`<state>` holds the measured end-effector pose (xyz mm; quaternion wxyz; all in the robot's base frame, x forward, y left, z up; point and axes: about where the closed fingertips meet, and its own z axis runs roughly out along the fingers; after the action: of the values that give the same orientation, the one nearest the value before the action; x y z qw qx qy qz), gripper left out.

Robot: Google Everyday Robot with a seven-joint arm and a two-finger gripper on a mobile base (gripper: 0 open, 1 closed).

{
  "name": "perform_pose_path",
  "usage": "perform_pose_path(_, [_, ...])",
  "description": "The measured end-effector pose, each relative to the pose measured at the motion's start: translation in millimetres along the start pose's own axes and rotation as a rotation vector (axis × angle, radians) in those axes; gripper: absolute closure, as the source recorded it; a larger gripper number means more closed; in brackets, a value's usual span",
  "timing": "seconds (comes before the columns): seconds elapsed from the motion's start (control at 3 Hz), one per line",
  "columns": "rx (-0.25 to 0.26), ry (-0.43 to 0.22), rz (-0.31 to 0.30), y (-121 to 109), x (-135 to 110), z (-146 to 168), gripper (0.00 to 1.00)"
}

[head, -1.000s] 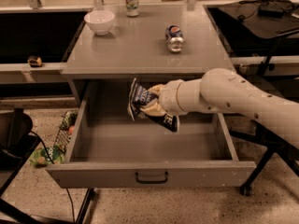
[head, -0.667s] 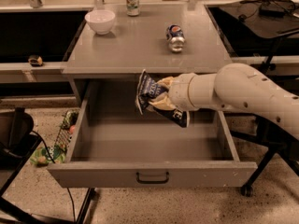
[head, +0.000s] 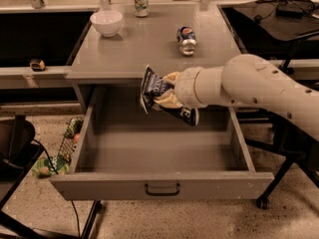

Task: Pick blue chip bag from top drawer and place on counter

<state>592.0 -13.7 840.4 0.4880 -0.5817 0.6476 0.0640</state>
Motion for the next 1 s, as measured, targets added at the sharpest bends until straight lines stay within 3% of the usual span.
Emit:
perform_pose_path(0.67, [0.039, -0.048, -0.252, -70.2, -97.2, 21.7, 1.0])
perform_pose_path(1.0, [0.051, -0.099, -0.301, -103.2, -129.4, 53.3, 1.0])
